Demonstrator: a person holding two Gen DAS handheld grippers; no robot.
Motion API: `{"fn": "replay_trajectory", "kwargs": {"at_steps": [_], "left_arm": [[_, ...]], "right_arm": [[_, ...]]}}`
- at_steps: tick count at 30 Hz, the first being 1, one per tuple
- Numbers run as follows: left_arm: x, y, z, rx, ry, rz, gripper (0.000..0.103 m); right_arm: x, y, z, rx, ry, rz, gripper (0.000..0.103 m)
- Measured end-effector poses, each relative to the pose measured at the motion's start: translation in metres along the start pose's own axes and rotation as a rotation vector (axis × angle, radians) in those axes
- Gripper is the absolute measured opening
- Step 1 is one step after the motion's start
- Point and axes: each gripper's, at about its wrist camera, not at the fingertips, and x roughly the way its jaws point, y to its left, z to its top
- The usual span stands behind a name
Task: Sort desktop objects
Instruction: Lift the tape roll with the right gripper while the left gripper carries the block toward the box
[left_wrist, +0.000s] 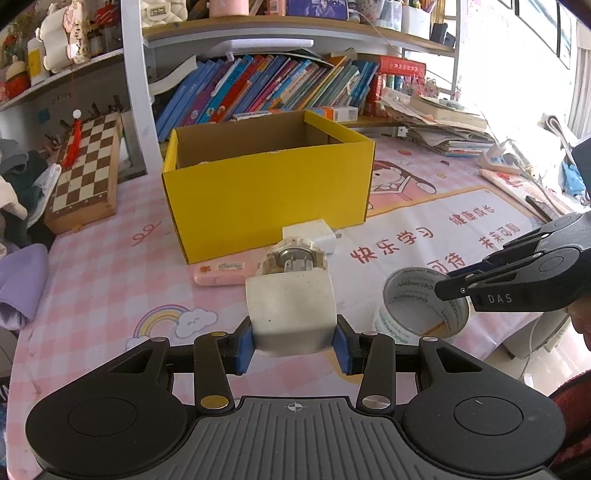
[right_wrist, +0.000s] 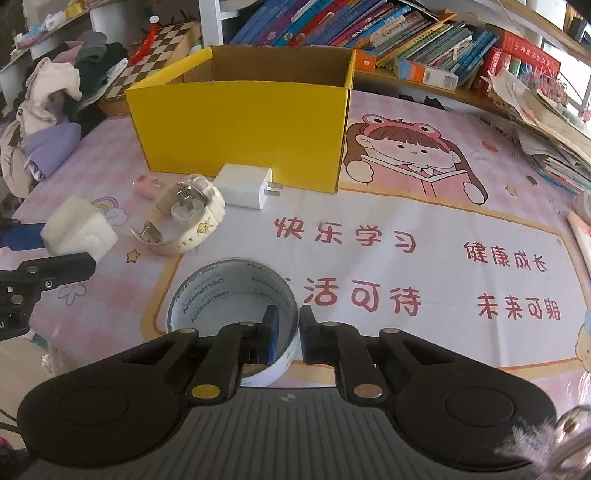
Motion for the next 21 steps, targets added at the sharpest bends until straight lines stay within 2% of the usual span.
{"fn": "replay_trajectory", "kwargs": {"at_steps": [2, 4, 5, 6, 8, 9, 10, 13, 16, 21], "left_arm": [[0.000, 0.000, 0.000, 0.000, -0.001, 0.003, 0.041], [0.000, 0.001, 0.000, -0.001, -0.001, 0.005, 0.041], [0.000, 0.001, 0.000, -0.002, -0.001, 0.005, 0.041], [0.000, 0.001, 0.000, -0.002, -0.001, 0.005, 0.041], [0.000, 0.001, 0.000, -0.003, 0.000, 0.004, 0.041], [0.001, 0.001, 0.000, -0.003, 0.001, 0.003, 0.041], [0.001, 0.001, 0.000, -0.003, 0.002, 0.001, 0.041], [0.001, 0.001, 0.000, 0.000, 0.003, -0.001, 0.041], [0.001, 0.003, 0.000, -0.003, 0.003, 0.004, 0.041], [0.001, 0.005, -0.001, -0.008, 0.008, 0.009, 0.041]], "right_arm": [[-0.001, 0.000, 0.001, 0.002, -0.004, -0.005, 0.012], [-0.004, 0.001, 0.003, -0.002, -0.022, -0.024, 0.031], [-0.008, 0.001, 0.004, -0.005, -0.042, -0.035, 0.057], [-0.012, 0.002, 0.005, -0.003, -0.064, -0.036, 0.072], [-0.019, 0.003, 0.006, -0.007, -0.100, -0.011, 0.081], [-0.019, 0.004, 0.006, -0.012, -0.100, 0.008, 0.092], [-0.018, 0.006, 0.006, -0.022, -0.092, 0.029, 0.096], [-0.008, 0.017, 0.004, -0.082, -0.028, 0.070, 0.100], [0.000, 0.027, 0.004, -0.133, 0.014, 0.044, 0.100], [0.010, 0.029, 0.005, -0.129, 0.044, 0.023, 0.099]]}}
